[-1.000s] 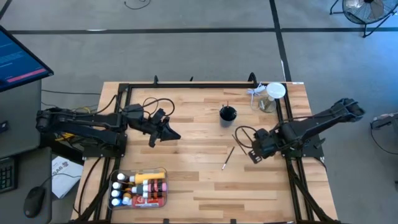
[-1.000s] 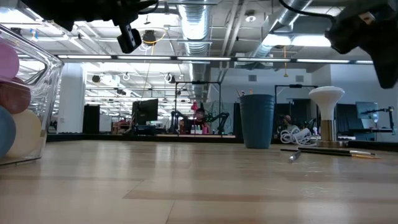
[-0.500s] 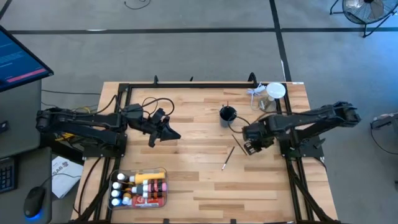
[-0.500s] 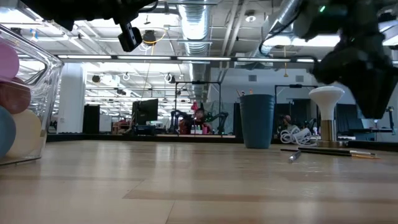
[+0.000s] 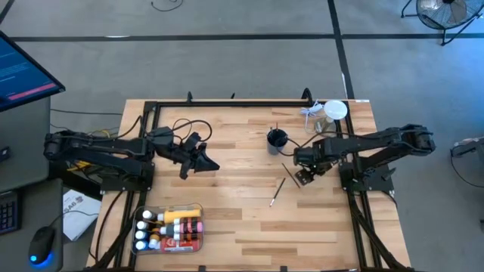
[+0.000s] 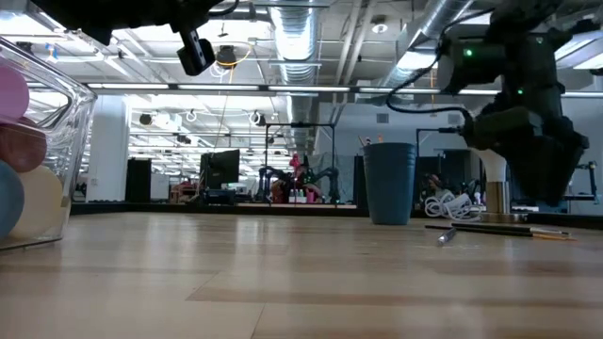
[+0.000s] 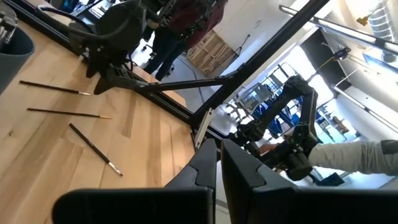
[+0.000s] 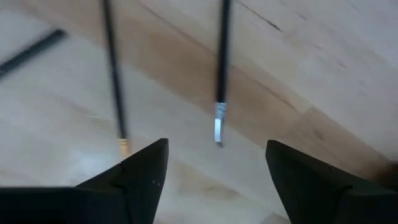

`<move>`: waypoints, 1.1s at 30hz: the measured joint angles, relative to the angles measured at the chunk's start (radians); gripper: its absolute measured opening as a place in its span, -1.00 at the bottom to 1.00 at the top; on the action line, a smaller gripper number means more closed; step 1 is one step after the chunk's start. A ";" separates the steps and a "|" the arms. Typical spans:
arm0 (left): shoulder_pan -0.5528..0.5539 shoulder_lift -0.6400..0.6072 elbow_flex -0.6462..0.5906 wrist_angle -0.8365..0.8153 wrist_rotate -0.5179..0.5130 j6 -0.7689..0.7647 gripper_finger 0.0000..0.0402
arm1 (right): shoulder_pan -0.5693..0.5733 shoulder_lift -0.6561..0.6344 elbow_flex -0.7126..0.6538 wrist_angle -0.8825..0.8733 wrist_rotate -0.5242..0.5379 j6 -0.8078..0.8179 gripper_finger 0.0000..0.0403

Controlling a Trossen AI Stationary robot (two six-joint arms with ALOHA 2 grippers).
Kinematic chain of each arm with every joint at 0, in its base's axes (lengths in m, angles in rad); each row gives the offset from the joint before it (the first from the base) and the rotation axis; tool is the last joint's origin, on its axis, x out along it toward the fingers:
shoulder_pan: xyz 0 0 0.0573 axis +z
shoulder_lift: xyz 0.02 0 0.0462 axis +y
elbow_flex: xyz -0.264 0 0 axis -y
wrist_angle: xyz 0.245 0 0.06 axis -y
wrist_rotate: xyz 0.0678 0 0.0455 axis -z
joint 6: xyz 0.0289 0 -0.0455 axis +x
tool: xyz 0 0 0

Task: Pick & Place Paint Supplies
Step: Put the right paint brush into the blue cup

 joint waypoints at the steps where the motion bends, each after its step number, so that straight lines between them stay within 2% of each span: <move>1: 0.000 0.000 0.000 0.000 0.000 -0.006 -1.00 | -0.001 0.000 -0.010 -0.001 0.001 0.000 0.31; 9: 0.000 0.000 0.000 0.008 -0.001 -0.028 -1.00 | 0.025 -0.006 -0.156 0.126 -0.046 0.043 0.29; 24: 0.000 0.000 0.000 0.014 -0.023 -0.027 -1.00 | 0.044 -0.005 -0.159 0.142 -0.025 0.079 0.29; 33: 0.000 0.000 0.000 0.014 -0.022 -0.026 -1.00 | 0.094 -0.004 -0.155 0.152 0.009 0.175 0.23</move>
